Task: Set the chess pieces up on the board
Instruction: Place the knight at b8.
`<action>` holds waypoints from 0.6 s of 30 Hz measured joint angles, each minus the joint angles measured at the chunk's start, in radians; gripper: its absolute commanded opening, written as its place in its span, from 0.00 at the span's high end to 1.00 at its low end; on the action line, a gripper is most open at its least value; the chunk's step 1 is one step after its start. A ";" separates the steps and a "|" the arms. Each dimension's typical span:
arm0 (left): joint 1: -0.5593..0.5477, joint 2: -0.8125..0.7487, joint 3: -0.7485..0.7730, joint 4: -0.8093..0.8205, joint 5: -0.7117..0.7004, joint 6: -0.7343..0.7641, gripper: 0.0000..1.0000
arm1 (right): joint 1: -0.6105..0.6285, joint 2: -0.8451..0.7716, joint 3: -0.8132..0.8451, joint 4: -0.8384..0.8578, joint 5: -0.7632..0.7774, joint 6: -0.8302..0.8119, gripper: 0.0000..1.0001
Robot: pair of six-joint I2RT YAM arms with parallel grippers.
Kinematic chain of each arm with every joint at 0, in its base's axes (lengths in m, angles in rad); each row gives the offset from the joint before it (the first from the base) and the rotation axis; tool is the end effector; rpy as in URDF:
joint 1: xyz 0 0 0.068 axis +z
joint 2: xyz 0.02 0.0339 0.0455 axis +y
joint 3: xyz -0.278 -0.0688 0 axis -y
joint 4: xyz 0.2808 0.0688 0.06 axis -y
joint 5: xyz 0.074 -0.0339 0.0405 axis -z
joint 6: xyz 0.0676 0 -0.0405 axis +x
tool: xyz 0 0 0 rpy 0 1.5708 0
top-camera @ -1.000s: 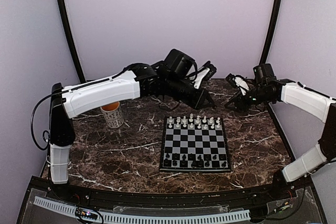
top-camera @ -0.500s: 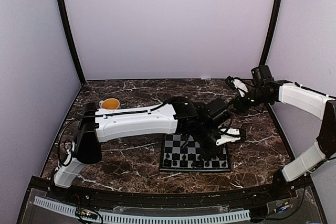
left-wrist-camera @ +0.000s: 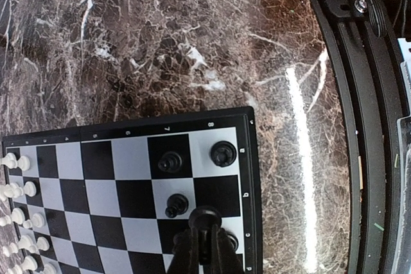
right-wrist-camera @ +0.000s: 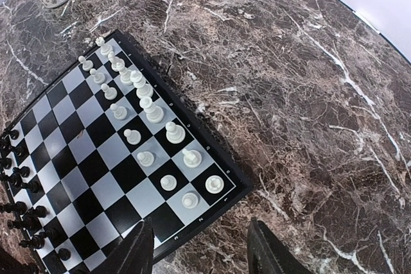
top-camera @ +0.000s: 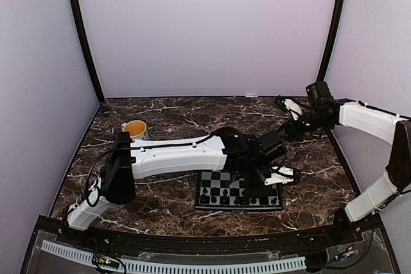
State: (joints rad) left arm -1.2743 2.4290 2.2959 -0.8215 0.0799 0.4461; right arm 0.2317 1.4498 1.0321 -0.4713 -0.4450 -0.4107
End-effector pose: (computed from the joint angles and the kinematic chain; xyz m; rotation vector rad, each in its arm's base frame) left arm 0.1697 -0.5738 0.2021 1.9742 1.6557 -0.4242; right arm 0.3364 0.1093 0.2256 -0.9360 2.2060 0.4625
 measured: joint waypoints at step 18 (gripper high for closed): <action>-0.015 0.055 0.008 -0.007 -0.014 0.006 0.96 | 0.000 0.007 0.000 -0.001 -0.008 -0.003 0.49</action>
State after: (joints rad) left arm -1.2892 2.4836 2.3035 -0.8288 0.0658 0.4519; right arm 0.2317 1.4570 1.0321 -0.4721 -0.4530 -0.4141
